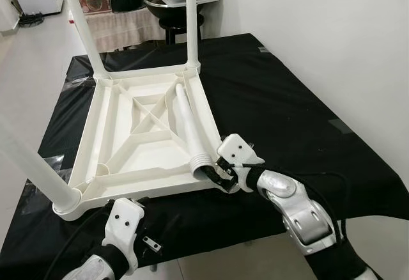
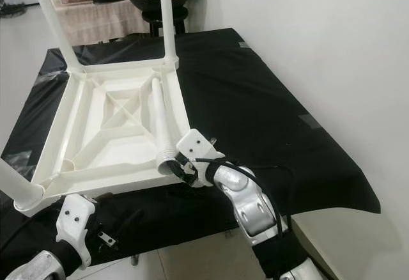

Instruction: Building children table

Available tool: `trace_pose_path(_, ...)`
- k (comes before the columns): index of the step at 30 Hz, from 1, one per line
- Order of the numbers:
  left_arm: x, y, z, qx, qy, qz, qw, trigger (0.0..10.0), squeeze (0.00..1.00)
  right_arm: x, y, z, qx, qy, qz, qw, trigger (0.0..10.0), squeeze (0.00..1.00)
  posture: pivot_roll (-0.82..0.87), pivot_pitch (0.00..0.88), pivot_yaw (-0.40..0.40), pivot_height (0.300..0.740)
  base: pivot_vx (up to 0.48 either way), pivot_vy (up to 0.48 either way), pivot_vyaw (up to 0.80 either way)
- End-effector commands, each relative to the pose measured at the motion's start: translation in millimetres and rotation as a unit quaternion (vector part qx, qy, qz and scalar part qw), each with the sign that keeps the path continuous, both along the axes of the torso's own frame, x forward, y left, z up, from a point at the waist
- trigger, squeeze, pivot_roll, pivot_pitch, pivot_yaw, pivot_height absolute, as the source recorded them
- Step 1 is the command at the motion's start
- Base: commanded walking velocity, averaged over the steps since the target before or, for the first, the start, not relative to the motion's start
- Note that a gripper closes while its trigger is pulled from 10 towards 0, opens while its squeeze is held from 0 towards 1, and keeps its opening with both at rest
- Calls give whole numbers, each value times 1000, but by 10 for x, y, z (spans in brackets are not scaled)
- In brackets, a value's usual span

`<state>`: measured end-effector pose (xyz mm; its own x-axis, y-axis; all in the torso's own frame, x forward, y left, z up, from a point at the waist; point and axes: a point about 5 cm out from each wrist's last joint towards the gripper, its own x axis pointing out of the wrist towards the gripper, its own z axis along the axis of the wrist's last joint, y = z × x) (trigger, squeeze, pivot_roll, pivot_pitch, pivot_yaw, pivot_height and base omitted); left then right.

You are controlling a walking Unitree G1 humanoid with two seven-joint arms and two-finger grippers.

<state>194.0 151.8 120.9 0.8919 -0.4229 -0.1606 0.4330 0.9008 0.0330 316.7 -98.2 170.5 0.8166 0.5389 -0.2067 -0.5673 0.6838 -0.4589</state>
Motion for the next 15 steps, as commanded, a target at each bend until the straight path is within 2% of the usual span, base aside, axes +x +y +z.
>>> trace_pose_path(1,-29,-8,-7,3,7,-4,1000,10000,0,50,0,-5,-8,-3,-31,999,10000,0,-12,142,9,740,0,0,0)
trace_pose_path(7,-27,-15,-3,2,7,-4,1000,10000,0,78,57,-16,-4,-5,-68,998,10000,0,-11,145,8,740,0,0,0)
trace_pose_path(8,-26,-18,-4,2,8,-4,1000,10000,0,76,81,-31,-3,-3,-76,997,4353,0,-11,145,8,740,0,0,0)
trace_pose_path(9,-26,-18,-4,2,8,-4,1000,10000,0,76,81,-31,-3,-3,-76,997,4353,0,-11,145,8,740,0,0,0)
trace_pose_path(10,-24,-20,-3,2,7,-4,1000,10000,0,75,96,-38,0,-4,-86,996,1216,0,-9,145,6,740,0,0,0)
trace_pose_path(11,-24,-20,-3,2,7,-4,1000,10000,0,75,96,-38,0,-4,-86,996,1216,0,-9,145,6,740,0,0,0)
trace_pose_path(12,-22,-23,-4,2,7,-4,1000,10000,0,78,106,-42,3,-6,-92,996,0,0,-7,146,5,740,0,0,0)
trace_pose_path(14,-21,-25,-5,2,7,-4,1000,10000,0,80,111,-44,4,-7,-95,995,0,0,-6,145,4,740,0,0,0)
trace_pose_path(15,-20,-27,-3,3,7,-3,1000,10000,0,97,64,-79,5,-2,-115,993,0,0,-1,141,0,740,0,0,0)
